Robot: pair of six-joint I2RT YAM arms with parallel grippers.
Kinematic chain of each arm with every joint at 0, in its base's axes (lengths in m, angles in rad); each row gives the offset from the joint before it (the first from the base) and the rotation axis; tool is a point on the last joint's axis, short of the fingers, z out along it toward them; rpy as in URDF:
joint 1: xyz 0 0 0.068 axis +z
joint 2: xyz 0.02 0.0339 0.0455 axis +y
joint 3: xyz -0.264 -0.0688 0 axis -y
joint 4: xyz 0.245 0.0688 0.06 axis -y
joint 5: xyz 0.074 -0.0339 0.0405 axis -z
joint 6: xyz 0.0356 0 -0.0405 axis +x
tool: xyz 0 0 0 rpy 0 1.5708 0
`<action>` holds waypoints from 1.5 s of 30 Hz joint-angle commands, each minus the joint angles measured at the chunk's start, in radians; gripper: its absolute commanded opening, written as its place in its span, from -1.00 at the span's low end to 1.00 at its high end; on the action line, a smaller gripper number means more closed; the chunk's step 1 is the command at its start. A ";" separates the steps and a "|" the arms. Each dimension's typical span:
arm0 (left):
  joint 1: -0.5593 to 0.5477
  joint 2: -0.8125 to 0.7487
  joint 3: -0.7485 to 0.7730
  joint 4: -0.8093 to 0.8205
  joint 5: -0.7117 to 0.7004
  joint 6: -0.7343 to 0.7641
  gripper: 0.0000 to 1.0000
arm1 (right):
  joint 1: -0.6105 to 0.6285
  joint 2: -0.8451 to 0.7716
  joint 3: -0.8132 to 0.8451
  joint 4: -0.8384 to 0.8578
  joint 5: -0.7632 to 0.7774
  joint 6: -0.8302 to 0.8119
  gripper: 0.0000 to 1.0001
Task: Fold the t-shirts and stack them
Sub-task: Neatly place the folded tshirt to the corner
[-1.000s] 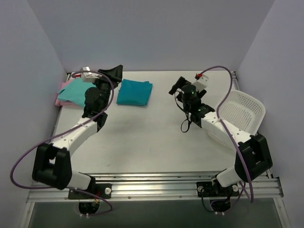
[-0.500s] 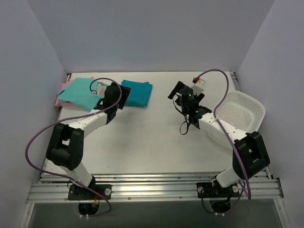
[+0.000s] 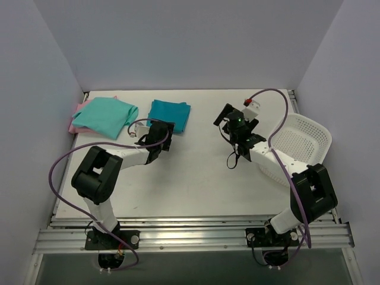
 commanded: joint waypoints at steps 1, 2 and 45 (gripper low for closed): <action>0.003 0.040 -0.013 0.084 -0.067 -0.059 0.82 | -0.016 -0.027 -0.020 0.020 0.022 0.005 1.00; 0.003 0.045 -0.009 0.065 -0.075 -0.060 0.82 | -0.017 -0.030 -0.029 0.023 0.020 0.003 1.00; 0.319 0.569 0.966 -0.459 0.296 0.846 -0.95 | -0.108 -0.095 -0.118 0.119 -0.118 0.031 1.00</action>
